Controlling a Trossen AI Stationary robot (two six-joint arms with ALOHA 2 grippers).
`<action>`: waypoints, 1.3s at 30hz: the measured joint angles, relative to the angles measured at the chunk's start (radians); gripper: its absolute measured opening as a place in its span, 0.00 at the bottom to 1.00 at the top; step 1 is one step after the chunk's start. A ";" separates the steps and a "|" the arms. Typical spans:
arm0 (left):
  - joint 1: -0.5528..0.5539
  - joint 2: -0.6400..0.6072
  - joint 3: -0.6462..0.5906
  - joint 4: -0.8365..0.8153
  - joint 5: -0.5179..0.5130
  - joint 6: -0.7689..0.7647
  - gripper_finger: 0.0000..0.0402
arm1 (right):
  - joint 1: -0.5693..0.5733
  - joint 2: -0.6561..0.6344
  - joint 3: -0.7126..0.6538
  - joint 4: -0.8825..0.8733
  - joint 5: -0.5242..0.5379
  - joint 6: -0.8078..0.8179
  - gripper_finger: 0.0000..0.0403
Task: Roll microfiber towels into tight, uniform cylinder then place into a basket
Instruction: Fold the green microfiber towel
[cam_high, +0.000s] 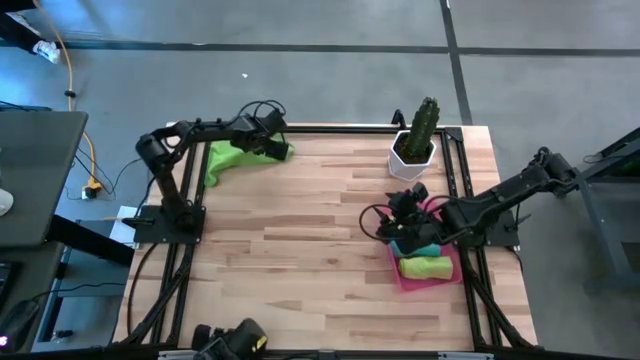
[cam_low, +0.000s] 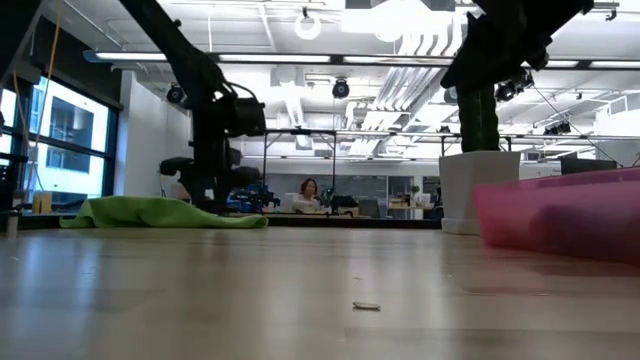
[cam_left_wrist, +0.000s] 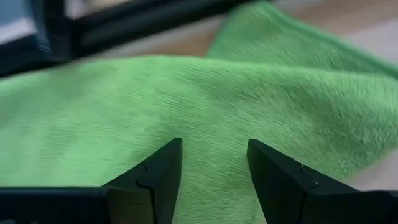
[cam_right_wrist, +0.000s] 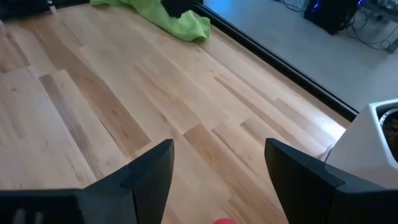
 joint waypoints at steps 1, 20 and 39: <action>-0.002 0.011 0.000 0.004 0.011 0.000 0.43 | -0.004 0.000 0.000 0.004 -0.001 -0.007 0.60; -0.414 0.072 0.002 0.064 0.159 0.052 0.43 | -0.031 0.001 0.000 0.021 -0.086 -0.077 0.60; -0.891 0.078 -0.002 0.582 0.246 0.376 0.43 | -0.031 0.001 0.000 0.044 -0.645 -0.078 0.60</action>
